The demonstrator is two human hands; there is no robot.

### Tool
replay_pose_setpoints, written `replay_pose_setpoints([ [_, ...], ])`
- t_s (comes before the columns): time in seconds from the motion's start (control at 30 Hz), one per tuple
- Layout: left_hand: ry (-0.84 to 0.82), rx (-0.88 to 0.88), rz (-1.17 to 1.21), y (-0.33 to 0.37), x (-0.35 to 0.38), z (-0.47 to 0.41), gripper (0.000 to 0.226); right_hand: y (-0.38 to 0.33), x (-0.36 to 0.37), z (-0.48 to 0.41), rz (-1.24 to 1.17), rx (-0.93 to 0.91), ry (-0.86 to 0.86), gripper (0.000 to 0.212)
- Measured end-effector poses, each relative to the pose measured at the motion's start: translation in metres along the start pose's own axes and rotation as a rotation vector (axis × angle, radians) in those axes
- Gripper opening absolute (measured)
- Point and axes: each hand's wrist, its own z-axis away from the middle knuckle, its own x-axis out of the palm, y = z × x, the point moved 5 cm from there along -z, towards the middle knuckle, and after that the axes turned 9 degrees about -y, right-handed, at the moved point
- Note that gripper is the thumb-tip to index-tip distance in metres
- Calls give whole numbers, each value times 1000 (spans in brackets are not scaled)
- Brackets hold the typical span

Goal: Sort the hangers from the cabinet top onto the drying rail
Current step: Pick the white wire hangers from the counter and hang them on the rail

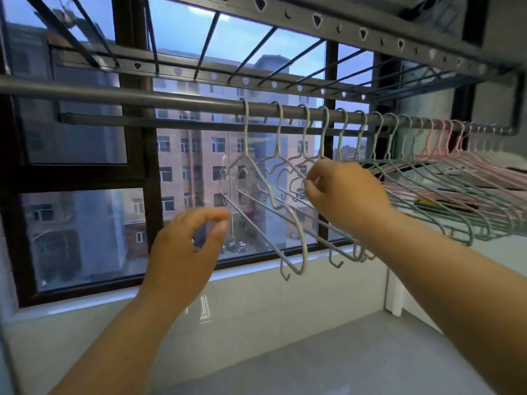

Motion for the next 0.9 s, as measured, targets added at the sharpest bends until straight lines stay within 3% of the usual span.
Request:
replay_pose_setpoints([
  [0.07,-43,30,33,29,0,7,25,7,-7,13,7,-17,10,24],
  [0.13,-110,57,50,58,4,17,4,16,-13,25,34,-43,18,24],
  [0.3,-231,303,58,138,50,48,24,56,-46,59,215,-130,48,24],
  [0.4,-291,255,145,172,105,52,30,102,-72,90,219,-135,36,22],
  [0.53,-374,151,288,218,198,50,43,191,-94,148,266,-6,-86,25],
  [0.67,-481,50,337,258,301,41,15,293,-112,202,266,211,-199,25],
  [0.9,-713,-20,297,311,467,29,13,449,-116,272,300,469,-326,27],
])
